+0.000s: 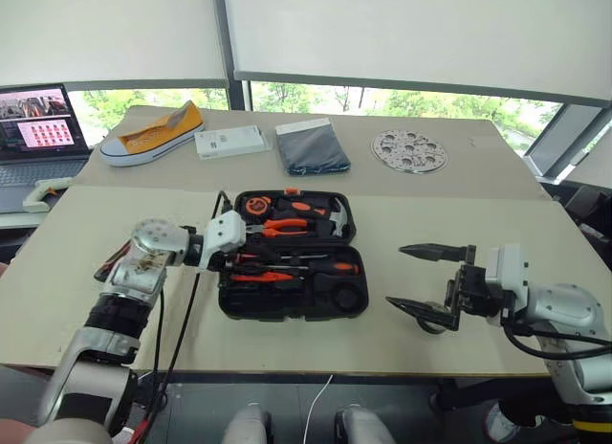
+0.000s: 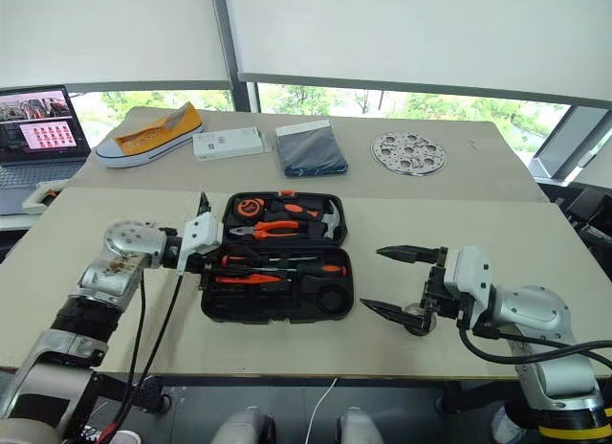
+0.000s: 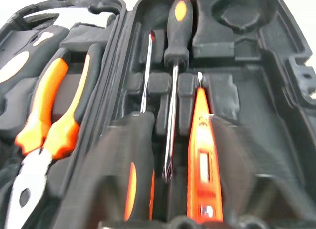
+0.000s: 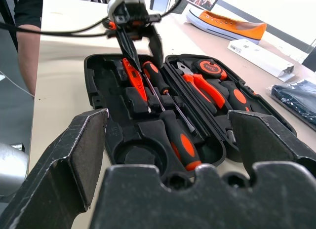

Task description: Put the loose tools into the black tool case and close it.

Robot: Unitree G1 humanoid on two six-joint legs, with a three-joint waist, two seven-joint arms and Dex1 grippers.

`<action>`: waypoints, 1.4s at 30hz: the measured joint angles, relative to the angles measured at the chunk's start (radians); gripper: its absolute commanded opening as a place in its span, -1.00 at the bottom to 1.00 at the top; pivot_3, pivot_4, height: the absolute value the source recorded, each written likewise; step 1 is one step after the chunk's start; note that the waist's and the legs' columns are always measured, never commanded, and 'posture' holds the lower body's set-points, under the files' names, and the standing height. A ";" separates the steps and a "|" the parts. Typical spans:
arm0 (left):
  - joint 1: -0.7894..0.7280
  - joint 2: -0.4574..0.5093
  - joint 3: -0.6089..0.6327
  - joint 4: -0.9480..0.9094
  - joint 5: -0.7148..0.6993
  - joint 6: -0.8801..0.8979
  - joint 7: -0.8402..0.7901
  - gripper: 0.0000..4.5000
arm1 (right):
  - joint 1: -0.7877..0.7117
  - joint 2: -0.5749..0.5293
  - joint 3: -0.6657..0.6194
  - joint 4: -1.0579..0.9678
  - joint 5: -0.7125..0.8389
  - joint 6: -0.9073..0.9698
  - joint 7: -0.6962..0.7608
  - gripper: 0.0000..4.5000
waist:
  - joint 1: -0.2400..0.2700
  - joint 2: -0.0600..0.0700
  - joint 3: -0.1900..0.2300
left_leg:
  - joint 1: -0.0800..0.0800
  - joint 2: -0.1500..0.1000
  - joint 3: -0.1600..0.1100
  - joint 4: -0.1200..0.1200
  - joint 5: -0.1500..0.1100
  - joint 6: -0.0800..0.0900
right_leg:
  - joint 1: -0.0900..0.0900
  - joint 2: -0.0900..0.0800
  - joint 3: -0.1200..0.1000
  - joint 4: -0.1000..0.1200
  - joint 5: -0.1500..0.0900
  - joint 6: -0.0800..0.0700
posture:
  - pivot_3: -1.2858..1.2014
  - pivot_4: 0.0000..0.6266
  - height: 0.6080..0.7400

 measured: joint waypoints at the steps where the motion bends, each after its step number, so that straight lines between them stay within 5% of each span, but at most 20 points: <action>1: 0.008 -0.002 0.000 0.003 0.000 -0.008 0.001 -0.95 | 0.002 0.000 0.000 -0.002 0.000 0.000 -0.001 1.00 | -0.001 0.000 0.000 | 0.000 0.000 0.000 0.000 0.000 0.000 | 0.000 0.000 0.000 0.000 0.000 0.000 | 0.03 -0.52 1.00; 23: 0.188 -0.056 0.086 -0.061 -0.058 -0.067 0.107 -0.98 | 0.020 0.035 -0.005 -0.007 -0.003 -0.004 -0.011 1.00 | -0.013 0.003 -0.002 | 0.003 0.001 0.001 0.000 0.000 0.000 | 0.001 0.000 0.002 0.001 0.000 0.000 | 0.03 -0.52 1.00; 26: 0.252 -0.100 0.180 -0.142 -0.214 0.034 0.131 -0.67 | 0.004 0.059 0.001 0.008 -0.009 -0.032 -0.004 1.00 | -0.016 0.001 -0.001 | 0.001 0.001 0.000 0.000 0.000 0.000 | 0.000 0.000 0.001 0.001 0.000 0.000 | 0.03 -0.52 1.00; 31: 0.356 0.013 0.369 -0.272 -0.320 0.120 0.180 0.15 | -0.022 0.070 0.015 0.021 -0.007 -0.080 0.043 1.00 | -0.027 0.001 -0.001 | 0.004 0.002 0.000 -0.002 0.000 0.000 | 0.001 0.000 0.001 0.000 0.000 0.000 | 0.03 -0.52 1.00; 36: 0.645 0.051 0.634 -0.333 -0.359 0.150 0.316 0.99 | -0.020 0.140 0.040 0.067 -0.003 -0.135 0.074 1.00 | -0.031 0.001 0.000 | 0.004 0.003 -0.001 -0.003 -0.001 0.001 | 0.000 -0.002 0.001 0.000 0.000 -0.001 | 0.03 -0.52 1.00; 42: 0.848 -0.058 0.951 -0.387 -0.495 0.290 0.602 0.99 | -0.032 0.238 0.038 0.054 0.040 -0.134 0.000 1.00 | -0.016 0.000 -0.001 | 0.004 0.003 -0.001 -0.002 -0.001 0.001 | 0.001 -0.005 0.000 0.000 0.000 0.000 | 0.03 -0.52 1.00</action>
